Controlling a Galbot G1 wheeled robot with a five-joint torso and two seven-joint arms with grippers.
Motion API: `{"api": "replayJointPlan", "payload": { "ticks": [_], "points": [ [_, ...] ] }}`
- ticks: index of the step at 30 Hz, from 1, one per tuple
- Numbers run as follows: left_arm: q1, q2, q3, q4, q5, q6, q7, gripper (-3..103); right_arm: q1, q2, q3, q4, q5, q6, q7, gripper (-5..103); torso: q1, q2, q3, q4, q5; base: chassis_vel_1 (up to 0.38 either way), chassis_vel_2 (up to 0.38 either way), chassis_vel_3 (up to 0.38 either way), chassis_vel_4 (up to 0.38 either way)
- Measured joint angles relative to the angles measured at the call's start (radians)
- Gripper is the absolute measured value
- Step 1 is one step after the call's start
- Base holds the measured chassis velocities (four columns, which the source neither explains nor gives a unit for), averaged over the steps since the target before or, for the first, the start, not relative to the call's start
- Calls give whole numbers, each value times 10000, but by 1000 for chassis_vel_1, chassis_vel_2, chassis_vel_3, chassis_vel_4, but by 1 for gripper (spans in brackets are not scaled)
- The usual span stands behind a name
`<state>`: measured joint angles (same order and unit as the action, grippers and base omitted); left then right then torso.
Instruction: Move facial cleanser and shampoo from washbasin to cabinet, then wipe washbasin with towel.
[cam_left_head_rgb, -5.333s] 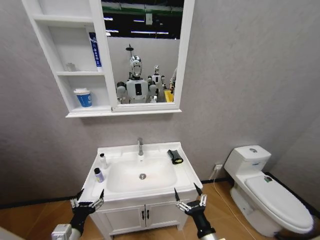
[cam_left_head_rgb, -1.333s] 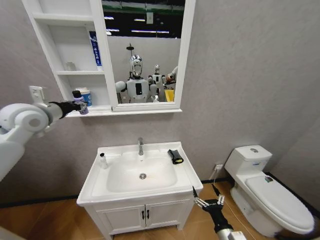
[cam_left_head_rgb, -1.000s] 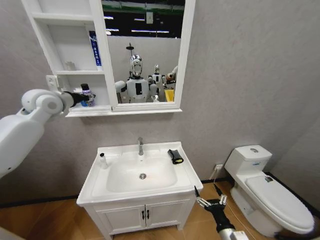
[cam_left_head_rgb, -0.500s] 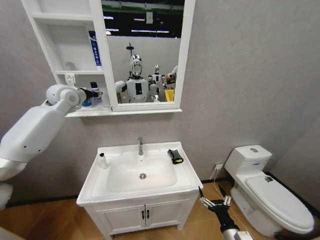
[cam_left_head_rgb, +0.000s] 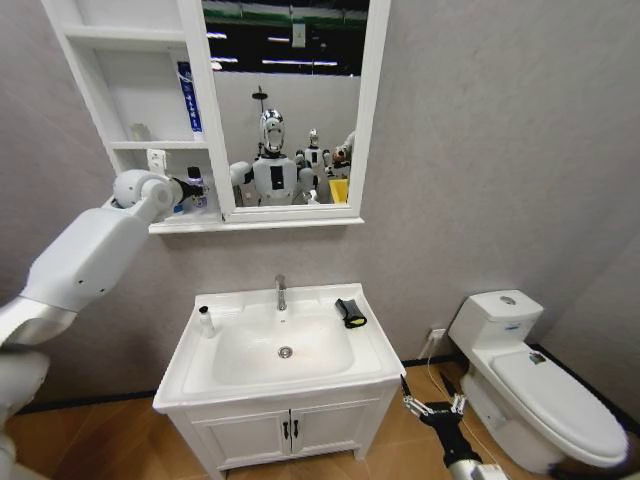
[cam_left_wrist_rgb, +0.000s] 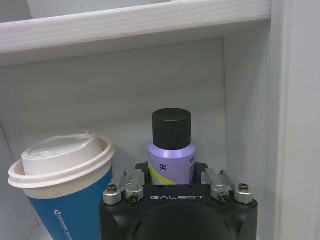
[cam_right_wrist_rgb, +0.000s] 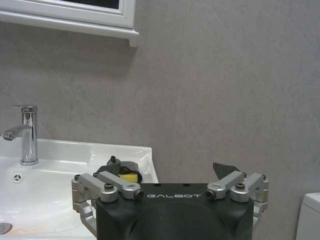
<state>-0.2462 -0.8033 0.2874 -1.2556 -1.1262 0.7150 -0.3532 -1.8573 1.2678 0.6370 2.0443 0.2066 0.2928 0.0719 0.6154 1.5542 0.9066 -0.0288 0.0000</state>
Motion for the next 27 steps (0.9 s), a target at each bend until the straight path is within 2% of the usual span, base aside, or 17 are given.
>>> {"api": "replayJointPlan", "payload": {
  "ticks": [5,9,27],
  "points": [
    [-64,-45,0,78,-49,102,-123,43,13,-56,19,5,64,-5,5,100,0,0,0,0,0,0,0,0,0],
    [-69,-60,-6,117,-443,202,-388,43,34,-77,38,7,90,-8,12,100,0,0,-1,0,0,0,0,0,0],
    [-101,-256,3,464,-701,214,-824,43,20,-92,59,-30,154,19,21,100,0,0,0,0,0,0,0,0,0]
  ]
}}
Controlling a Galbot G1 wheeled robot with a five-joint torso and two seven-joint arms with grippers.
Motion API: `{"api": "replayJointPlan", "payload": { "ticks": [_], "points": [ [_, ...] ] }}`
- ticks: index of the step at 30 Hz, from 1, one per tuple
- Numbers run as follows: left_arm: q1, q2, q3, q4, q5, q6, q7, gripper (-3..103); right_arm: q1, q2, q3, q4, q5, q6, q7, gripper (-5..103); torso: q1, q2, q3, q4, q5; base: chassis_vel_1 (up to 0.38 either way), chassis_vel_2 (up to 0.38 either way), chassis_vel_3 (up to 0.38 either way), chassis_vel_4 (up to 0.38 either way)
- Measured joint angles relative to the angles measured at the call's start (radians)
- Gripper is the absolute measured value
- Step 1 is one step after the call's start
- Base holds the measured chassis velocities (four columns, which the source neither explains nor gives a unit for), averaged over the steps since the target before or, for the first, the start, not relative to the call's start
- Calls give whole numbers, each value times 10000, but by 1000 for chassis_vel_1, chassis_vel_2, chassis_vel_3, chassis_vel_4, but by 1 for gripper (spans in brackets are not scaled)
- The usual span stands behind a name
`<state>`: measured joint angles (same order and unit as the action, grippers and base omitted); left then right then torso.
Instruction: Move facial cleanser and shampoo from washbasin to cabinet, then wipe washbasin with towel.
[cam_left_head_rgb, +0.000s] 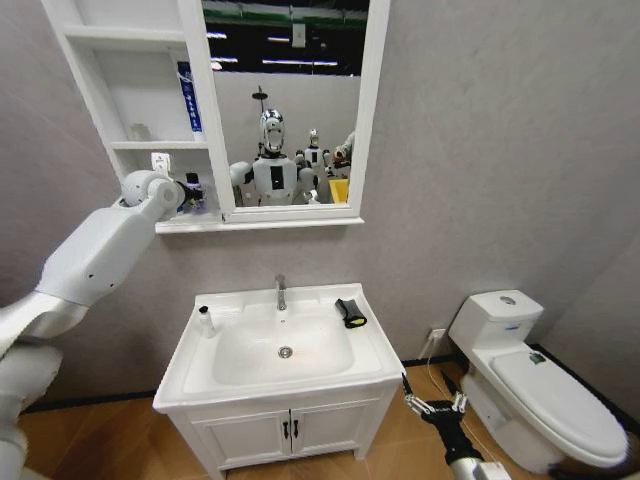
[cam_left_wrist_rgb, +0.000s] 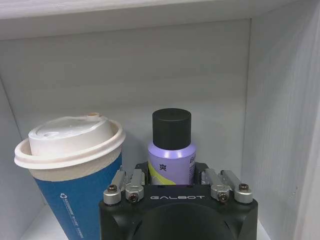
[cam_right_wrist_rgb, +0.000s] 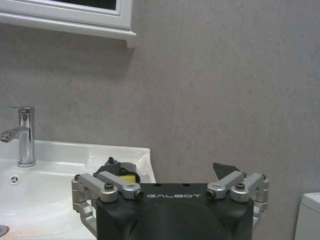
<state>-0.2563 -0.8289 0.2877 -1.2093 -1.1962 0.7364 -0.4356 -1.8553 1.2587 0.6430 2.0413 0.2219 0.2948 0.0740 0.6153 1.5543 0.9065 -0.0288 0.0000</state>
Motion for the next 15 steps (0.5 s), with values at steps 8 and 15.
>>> {"api": "replayJointPlan", "payload": {
  "ticks": [8,15],
  "points": [
    [143,86,-99,12,-165,0,-154,43,76,-56,4,-1,39,-19,23,100,0,0,0,1,0,0,0,0,0],
    [231,97,-195,105,-127,-25,-151,43,108,-51,-35,7,42,-59,23,100,0,1,-2,-1,2,0,0,0,0]
  ]
}}
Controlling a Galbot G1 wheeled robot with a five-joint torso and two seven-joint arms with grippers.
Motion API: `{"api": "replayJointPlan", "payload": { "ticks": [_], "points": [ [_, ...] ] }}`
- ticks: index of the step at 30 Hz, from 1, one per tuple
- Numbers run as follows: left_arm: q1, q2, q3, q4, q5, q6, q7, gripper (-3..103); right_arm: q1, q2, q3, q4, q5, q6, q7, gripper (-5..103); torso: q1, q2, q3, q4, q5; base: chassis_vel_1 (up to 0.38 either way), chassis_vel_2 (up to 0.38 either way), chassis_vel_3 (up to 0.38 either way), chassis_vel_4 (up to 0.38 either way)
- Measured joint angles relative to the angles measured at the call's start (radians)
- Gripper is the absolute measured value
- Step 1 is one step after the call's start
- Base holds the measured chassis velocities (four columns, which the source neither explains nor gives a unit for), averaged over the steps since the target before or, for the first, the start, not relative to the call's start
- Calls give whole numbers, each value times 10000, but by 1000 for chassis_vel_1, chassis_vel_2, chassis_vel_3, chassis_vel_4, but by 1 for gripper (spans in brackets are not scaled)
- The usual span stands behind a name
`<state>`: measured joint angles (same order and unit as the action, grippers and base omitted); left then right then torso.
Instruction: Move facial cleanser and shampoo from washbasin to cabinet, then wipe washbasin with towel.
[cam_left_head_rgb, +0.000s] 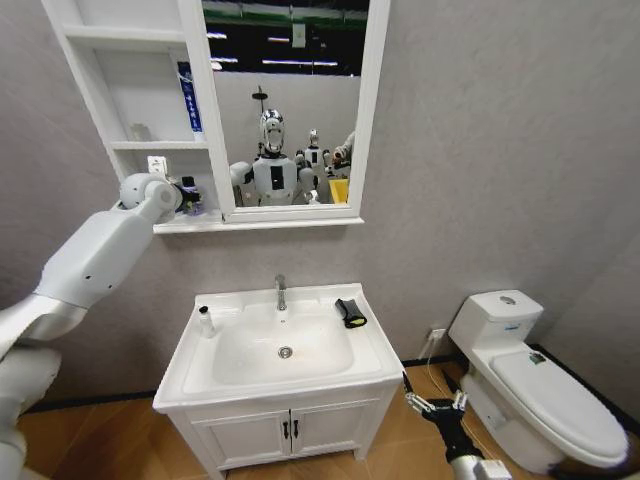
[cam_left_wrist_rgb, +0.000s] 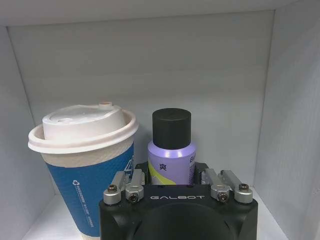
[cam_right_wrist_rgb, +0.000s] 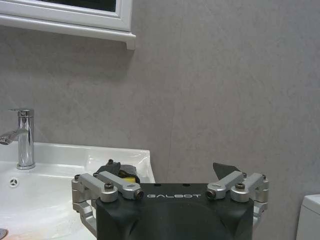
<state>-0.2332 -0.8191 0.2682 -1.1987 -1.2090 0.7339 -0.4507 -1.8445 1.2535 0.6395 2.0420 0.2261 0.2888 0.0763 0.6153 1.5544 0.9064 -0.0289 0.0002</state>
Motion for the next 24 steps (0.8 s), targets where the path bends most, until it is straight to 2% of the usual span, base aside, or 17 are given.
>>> {"api": "replayJointPlan", "payload": {
  "ticks": [7,17,18,20,22,23,24],
  "points": [
    [-67,-158,-75,360,173,-16,67,43,-5,7,9,26,-1,-59,6,100,0,0,1,0,-1,0,0,0,0],
    [106,-10,-206,72,106,-5,54,43,20,-56,37,48,40,-61,17,100,0,0,1,3,-2,0,0,0,0],
    [137,23,-221,6,72,-6,43,40,26,-60,37,56,46,-63,17,100,0,0,0,2,-2,0,0,0,0],
    [220,121,-237,-139,-13,58,28,49,37,-58,37,69,59,-63,17,100,0,-1,2,3,-2,0,0,0,0],
    [257,153,-243,-174,-30,59,11,49,38,-51,36,71,60,-63,18,100,1,-1,4,4,-13,0,0,0,0],
    [299,200,-260,-231,-38,59,-1,55,42,-39,26,72,60,-59,17,100,3,-1,4,2,-6,0,0,0,0],
    [299,200,-260,-231,-38,59,-1,55,42,-39,26,72,60,-59,17,100,3,-1,4,2,-6,0,0,0,0]
  ]
}}
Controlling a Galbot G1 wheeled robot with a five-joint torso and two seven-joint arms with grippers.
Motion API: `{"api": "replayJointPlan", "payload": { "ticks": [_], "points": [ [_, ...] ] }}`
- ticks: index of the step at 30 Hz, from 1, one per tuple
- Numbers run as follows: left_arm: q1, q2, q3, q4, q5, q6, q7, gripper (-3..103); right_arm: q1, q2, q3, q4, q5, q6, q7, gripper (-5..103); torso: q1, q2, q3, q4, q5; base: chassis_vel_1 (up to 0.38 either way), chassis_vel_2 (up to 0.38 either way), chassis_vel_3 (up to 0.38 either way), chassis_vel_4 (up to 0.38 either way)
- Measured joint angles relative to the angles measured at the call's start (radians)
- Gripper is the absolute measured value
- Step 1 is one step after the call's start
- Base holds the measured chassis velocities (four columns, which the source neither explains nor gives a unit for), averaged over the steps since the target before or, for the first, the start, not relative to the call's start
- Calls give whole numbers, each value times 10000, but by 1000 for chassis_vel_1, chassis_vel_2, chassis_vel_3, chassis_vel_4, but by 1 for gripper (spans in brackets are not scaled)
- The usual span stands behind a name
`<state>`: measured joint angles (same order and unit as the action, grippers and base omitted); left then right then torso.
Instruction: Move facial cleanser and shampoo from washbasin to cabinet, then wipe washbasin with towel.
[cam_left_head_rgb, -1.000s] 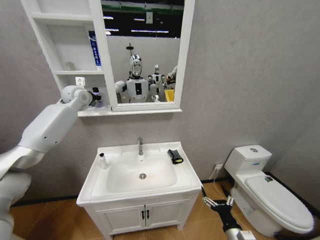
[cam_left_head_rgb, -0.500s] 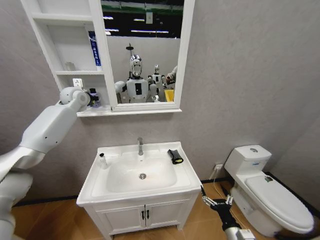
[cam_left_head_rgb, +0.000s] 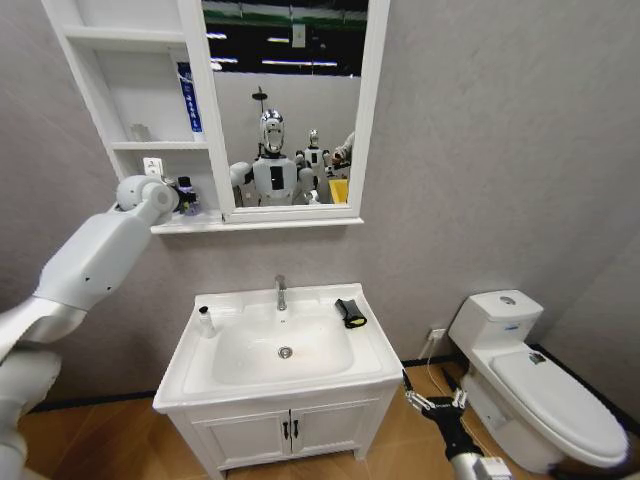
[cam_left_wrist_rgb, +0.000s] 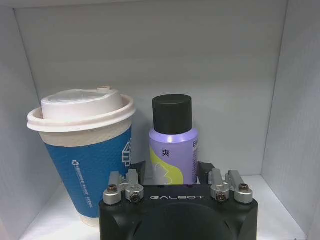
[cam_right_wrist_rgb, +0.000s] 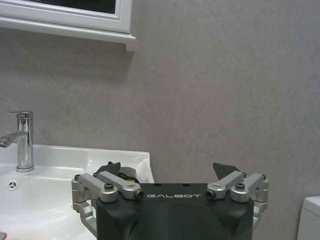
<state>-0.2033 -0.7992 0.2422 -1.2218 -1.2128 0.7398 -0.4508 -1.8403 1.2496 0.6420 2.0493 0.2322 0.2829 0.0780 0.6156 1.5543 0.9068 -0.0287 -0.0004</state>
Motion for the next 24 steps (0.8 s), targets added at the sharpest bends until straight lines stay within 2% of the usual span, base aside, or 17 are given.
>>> {"api": "replayJointPlan", "payload": {
  "ticks": [2,3,6,7,9,10,12,16,24],
  "points": [
    [60,61,-28,-74,0,0,-7,66,-3,7,-5,-1,0,9,0,100,-1,0,-1,0,4,0,0,0,0],
    [60,61,-28,-74,0,0,-7,66,-3,7,-5,-1,0,9,0,100,-1,0,-1,0,4,0,0,0,0],
    [171,194,-75,-287,-55,-1,-31,82,-9,-14,0,-1,7,16,-1,100,-1,0,-1,-1,3,0,0,0,0],
    [171,194,-75,-287,-55,-1,-31,82,-9,-14,0,-1,7,16,-1,100,-1,0,-1,-1,3,0,0,0,0],
    [268,339,-120,-560,-167,-5,-74,93,11,-44,6,0,20,15,-1,100,-1,0,-1,-1,3,0,0,0,0],
    [268,339,-120,-560,-167,-5,-74,93,11,-44,6,0,20,15,-1,100,-1,0,-1,-1,3,0,0,0,0],
    [467,579,-248,-981,-279,-15,-102,99,71,-63,-7,-9,23,4,-1,100,-1,0,-3,0,4,0,0,0,0],
    [619,775,-355,-1326,-360,-19,-116,100,101,-63,-47,-16,23,-17,-1,100,-1,0,-2,0,3,0,0,0,0],
    [1471,1634,-1097,-2760,-784,-31,-135,100,184,-64,-167,-33,-24,-95,-7,100,-1,0,-3,-4,4,0,0,0,0]
  ]
}}
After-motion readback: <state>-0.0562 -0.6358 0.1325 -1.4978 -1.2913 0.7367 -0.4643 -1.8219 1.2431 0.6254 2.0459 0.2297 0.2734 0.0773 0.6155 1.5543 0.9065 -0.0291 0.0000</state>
